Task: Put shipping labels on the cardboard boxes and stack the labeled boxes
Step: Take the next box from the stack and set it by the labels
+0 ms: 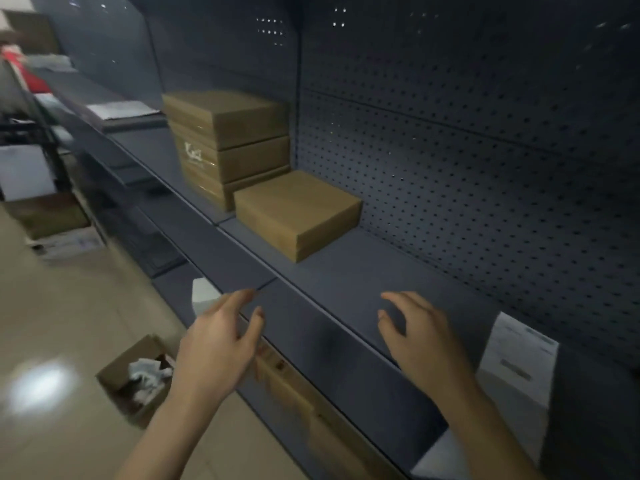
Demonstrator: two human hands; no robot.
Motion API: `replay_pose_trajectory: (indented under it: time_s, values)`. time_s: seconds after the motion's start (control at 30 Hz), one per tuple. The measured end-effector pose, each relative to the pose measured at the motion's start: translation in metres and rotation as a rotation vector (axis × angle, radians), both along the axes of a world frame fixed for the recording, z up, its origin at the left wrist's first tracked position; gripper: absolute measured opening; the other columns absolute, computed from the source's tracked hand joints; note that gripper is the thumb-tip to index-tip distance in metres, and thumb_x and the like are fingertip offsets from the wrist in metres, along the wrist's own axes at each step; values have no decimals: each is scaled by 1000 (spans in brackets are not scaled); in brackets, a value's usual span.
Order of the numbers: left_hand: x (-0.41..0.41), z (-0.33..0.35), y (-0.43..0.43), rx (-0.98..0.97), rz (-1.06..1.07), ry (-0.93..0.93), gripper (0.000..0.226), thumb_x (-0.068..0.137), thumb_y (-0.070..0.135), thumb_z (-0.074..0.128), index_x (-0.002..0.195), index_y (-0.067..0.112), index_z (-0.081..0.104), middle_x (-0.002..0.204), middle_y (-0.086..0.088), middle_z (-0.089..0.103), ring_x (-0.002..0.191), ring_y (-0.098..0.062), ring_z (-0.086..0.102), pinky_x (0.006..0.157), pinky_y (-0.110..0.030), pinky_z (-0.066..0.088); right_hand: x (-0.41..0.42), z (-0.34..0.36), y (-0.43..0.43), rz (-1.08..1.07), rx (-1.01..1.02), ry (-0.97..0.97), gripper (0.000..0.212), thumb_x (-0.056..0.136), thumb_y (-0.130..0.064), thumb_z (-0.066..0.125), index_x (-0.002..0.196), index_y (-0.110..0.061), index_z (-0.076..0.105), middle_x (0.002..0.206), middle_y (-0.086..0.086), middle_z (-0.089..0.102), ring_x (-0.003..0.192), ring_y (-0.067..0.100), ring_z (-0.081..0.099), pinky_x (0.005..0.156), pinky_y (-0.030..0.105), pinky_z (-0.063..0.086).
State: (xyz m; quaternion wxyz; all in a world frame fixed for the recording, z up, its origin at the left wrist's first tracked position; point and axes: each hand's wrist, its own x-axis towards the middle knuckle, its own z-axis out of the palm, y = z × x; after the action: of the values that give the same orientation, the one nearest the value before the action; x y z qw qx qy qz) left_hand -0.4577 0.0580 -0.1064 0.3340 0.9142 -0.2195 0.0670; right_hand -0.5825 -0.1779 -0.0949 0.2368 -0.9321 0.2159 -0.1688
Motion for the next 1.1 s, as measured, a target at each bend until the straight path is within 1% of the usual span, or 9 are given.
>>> replay_pose_trajectory:
  time_s: [0.07, 0.17, 0.3, 0.47, 0.7, 0.83, 0.93, 1.0, 1.1]
  values:
    - [29, 3, 9, 46, 19, -40, 41, 96, 41, 48, 129, 20, 59, 127, -1, 64, 109, -24, 61, 85, -39, 53, 32, -1, 5, 0, 1, -11, 42, 101, -36, 50, 139, -19, 55, 139, -5, 55, 123, 13, 53, 96, 31, 50]
    - [76, 5, 9, 85, 38, -93, 40, 97, 39, 49, 130, 18, 59, 130, -4, 62, 116, -26, 59, 87, -39, 51, 77, -3, 2, -16, -19, -23, 43, 101, -38, 49, 138, -18, 56, 136, -3, 57, 120, 15, 56, 92, 33, 52]
    - [146, 1, -10, 106, 42, -93, 44, 97, 44, 47, 133, 21, 55, 134, -2, 59, 111, -26, 60, 85, -40, 52, 138, -13, -15, -60, 17, -40, 47, 102, -43, 47, 141, -18, 53, 135, 0, 56, 118, 18, 56, 89, 35, 52]
    - [228, -3, -49, 189, 17, -81, 47, 95, 50, 45, 135, 26, 52, 137, -1, 56, 117, -25, 58, 87, -42, 54, 208, -21, -40, -111, 84, 18, 53, 102, -49, 41, 148, -21, 43, 146, -2, 47, 128, 19, 49, 92, 32, 47]
    - [309, 0, -98, 236, -108, -57, 38, 94, 43, 50, 127, 23, 55, 127, -2, 56, 116, -28, 56, 82, -40, 52, 269, -22, -60, -174, 63, 153, 60, 102, -53, 37, 152, -20, 34, 150, 4, 42, 132, 21, 46, 93, 33, 44]
    - [355, -5, -116, 279, -184, -17, 44, 94, 49, 47, 131, 25, 49, 123, -5, 54, 114, -31, 54, 90, -45, 51, 299, -28, -65, -270, 151, 205, 75, 99, -59, 39, 157, -15, 20, 155, 9, 36, 139, 26, 38, 103, 39, 41]
    - [385, -4, -129, 378, -204, -49, 50, 93, 55, 42, 132, 24, 48, 129, -9, 54, 119, -35, 52, 100, -48, 42, 320, -38, -68, -368, 248, 189, 82, 96, -64, 41, 158, -17, 17, 153, 9, 40, 137, 28, 41, 104, 43, 43]
    - [401, -2, -135, 383, -236, -24, 52, 92, 56, 42, 132, 23, 48, 130, -10, 54, 118, -37, 53, 99, -49, 42, 331, -43, -66, -425, 355, 130, 80, 95, -63, 45, 158, -20, 19, 151, 6, 43, 134, 28, 46, 105, 42, 45]
    - [426, -5, -139, 387, -314, 84, 52, 92, 58, 43, 130, 22, 47, 123, -12, 58, 108, -37, 59, 90, -45, 50, 342, -52, -58, -502, 465, 71, 84, 92, -66, 47, 158, -24, 17, 149, 3, 48, 128, 25, 53, 104, 38, 47]
